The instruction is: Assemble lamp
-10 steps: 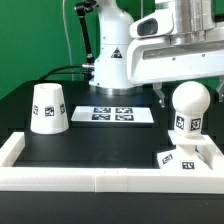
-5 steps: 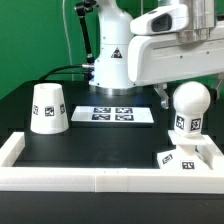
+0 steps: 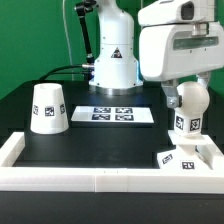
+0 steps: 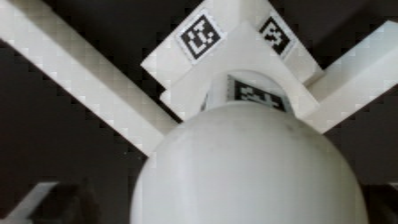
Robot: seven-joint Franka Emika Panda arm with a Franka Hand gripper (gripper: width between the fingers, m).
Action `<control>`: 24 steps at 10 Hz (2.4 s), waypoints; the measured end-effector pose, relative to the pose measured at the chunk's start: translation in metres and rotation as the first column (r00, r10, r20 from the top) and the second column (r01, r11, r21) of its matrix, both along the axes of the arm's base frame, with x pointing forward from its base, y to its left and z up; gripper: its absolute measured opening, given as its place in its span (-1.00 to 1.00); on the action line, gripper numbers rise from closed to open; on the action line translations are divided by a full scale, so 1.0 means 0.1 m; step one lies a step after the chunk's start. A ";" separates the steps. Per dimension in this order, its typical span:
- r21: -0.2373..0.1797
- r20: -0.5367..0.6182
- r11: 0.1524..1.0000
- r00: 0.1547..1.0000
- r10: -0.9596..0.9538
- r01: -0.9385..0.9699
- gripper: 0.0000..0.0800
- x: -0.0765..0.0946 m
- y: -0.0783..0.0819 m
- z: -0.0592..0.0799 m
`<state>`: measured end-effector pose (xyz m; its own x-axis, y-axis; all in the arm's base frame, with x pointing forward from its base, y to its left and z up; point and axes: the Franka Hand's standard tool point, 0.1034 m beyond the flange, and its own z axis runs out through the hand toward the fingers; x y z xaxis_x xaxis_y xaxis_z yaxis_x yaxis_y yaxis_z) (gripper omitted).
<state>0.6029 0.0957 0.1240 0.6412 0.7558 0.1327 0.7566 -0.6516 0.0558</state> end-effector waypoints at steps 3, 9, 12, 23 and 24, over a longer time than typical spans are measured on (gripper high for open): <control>-0.015 -0.026 0.999 0.999 0.038 -0.038 0.75 -0.02 0.09 -0.09; -0.013 -0.034 1.000 0.999 0.026 -0.026 0.44 -0.04 0.12 -0.14; 0.010 -0.041 0.983 0.983 -0.181 0.182 0.44 -0.04 0.12 -0.14; 0.055 -0.119 0.476 0.479 -0.870 0.878 0.44 -0.01 0.00 -0.13; 0.052 -0.143 0.350 0.354 -0.924 0.935 0.44 -0.03 0.01 -0.15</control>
Offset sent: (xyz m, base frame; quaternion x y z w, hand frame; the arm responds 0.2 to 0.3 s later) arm -0.0047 0.0143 -0.0160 0.0149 -0.0362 -0.0046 0.9992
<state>0.6002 0.0966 0.1093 0.9342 -0.3479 0.0784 -0.3412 -0.9359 -0.0871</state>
